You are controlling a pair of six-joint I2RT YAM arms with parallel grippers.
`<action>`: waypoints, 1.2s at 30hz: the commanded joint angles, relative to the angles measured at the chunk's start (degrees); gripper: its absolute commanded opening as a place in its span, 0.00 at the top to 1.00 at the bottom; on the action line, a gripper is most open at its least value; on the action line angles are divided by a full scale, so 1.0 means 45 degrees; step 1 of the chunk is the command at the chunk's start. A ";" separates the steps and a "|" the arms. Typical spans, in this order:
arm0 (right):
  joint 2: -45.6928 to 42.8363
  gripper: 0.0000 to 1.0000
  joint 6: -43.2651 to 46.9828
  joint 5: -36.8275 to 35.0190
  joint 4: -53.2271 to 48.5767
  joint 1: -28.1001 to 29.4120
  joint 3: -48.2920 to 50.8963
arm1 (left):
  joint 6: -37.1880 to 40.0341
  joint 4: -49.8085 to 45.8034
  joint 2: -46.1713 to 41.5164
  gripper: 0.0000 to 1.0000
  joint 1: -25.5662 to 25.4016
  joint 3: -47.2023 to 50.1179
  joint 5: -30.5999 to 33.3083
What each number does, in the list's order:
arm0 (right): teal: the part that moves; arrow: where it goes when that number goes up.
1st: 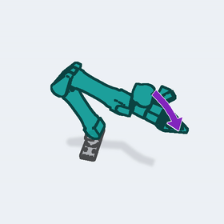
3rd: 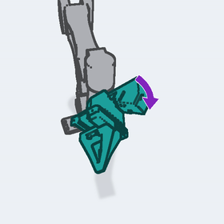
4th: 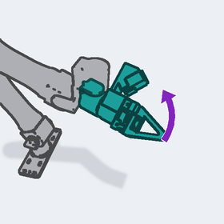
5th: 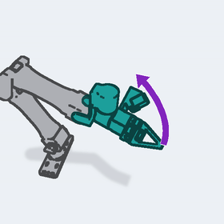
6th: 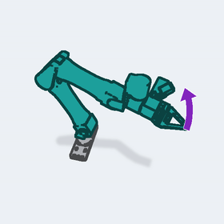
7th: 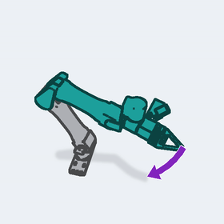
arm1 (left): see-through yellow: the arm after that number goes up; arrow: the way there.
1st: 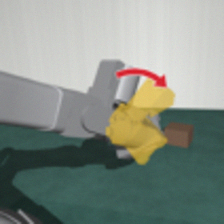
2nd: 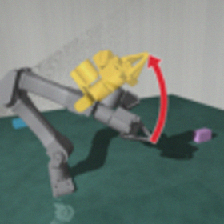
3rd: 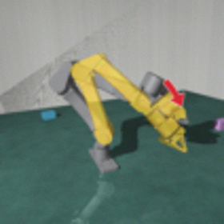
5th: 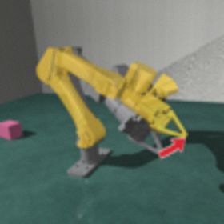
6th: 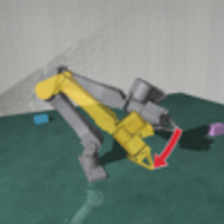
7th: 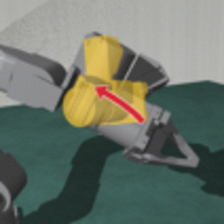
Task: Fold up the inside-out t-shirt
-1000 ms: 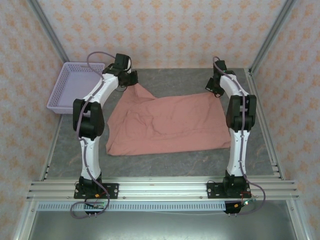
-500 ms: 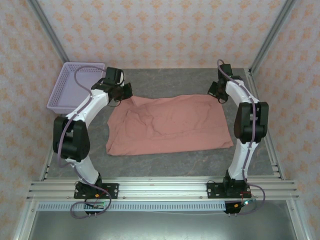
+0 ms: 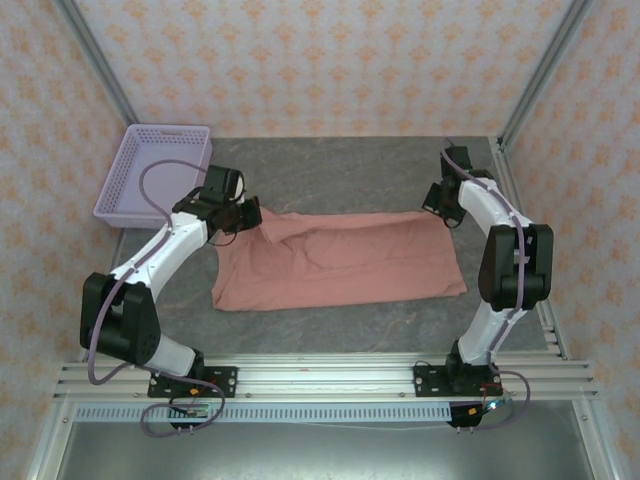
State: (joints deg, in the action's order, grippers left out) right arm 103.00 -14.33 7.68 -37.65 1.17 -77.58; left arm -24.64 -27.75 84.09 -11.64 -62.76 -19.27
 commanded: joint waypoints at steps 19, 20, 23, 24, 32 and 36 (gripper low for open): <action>-0.1444 1.00 0.0080 -0.0955 -0.0813 0.0023 0.2348 | -0.0593 -0.1093 -0.1745 1.00 -0.0052 0.1491 0.0026; -0.1414 1.00 0.0040 -0.0882 -0.0779 0.0014 0.2446 | -0.0617 -0.1048 -0.1710 1.00 -0.0073 0.1632 -0.0010; -0.1431 0.99 -0.0109 -0.0817 -0.0640 0.0101 0.2875 | -0.0626 -0.0948 -0.1608 1.00 -0.0099 0.2032 -0.0071; -0.1475 0.99 -0.0133 -0.0828 -0.0605 0.0111 0.2990 | -0.0627 -0.0876 -0.1603 1.00 -0.0090 0.2158 -0.0037; -0.1496 0.98 -0.0276 -0.0711 -0.0461 0.0405 0.3682 | -0.0612 -0.0313 -0.1073 1.00 -0.0090 0.2711 0.0190; -0.1489 0.97 -0.0385 -0.0668 -0.0364 0.0438 0.3784 | -0.0610 -0.0105 -0.0863 1.00 -0.0109 0.2887 0.0167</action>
State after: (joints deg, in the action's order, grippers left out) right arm 97.86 -15.00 6.20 -39.40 2.87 -60.95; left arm -27.05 -29.65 79.68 -11.64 -50.68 -19.27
